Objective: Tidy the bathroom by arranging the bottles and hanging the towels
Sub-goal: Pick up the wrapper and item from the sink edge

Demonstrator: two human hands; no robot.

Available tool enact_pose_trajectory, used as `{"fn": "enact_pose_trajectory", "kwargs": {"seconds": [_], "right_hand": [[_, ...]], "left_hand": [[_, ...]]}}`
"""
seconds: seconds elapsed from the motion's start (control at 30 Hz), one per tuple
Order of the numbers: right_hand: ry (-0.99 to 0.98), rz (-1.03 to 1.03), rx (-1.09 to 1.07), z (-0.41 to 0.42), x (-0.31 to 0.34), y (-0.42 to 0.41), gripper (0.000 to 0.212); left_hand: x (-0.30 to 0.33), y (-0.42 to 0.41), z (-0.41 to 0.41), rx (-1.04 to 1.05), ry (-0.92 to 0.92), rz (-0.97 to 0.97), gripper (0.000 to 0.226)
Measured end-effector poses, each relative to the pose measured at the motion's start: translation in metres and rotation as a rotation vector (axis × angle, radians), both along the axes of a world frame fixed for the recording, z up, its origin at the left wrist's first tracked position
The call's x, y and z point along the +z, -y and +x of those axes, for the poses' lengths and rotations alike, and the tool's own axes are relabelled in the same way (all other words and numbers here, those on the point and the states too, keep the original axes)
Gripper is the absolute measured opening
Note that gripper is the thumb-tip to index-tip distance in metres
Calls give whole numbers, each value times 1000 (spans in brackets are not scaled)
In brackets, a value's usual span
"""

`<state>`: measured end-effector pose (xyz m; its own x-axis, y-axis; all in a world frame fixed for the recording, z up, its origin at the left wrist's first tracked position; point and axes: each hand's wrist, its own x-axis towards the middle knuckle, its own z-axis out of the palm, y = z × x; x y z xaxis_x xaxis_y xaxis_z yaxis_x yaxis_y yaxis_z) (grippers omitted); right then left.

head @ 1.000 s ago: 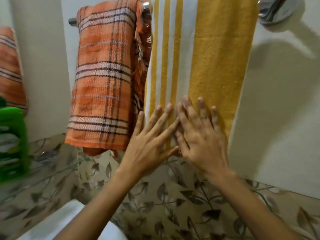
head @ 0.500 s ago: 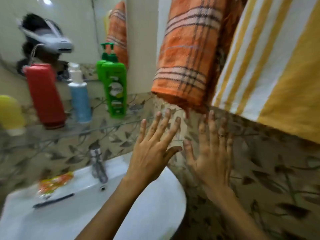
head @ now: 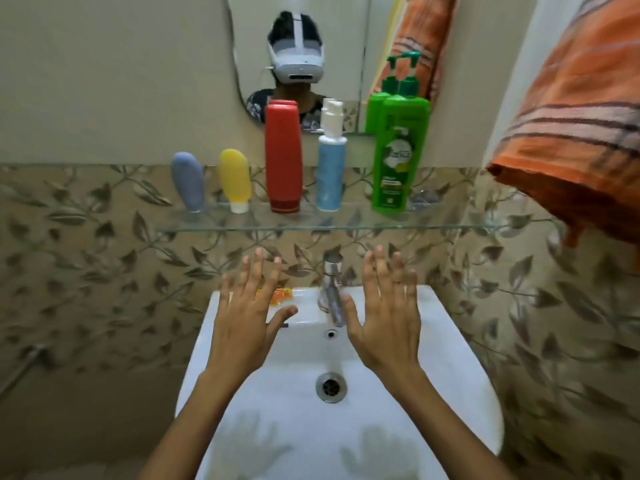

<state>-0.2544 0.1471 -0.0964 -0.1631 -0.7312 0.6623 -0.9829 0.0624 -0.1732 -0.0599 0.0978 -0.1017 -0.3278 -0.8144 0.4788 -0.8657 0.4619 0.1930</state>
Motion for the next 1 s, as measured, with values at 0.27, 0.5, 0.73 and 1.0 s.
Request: {"fn": "enact_pose_trajectory", "kwargs": {"seconds": [0.27, 0.5, 0.73, 1.0], "right_hand": [[94, 179, 214, 53, -41, 59, 64], [347, 462, 232, 86, -81, 99, 61], [835, 666, -4, 97, -104, 131, 50], [1257, 557, -148, 99, -121, 155, 39]], "left_hand": [[-38, 31, 47, 92, -232, 260, 80], [-73, 67, 59, 132, -685, 634, 68], [-101, 103, 45, 288, -707, 753, 54], [-117, 130, 39, 426, -784, 859, 47]]}}
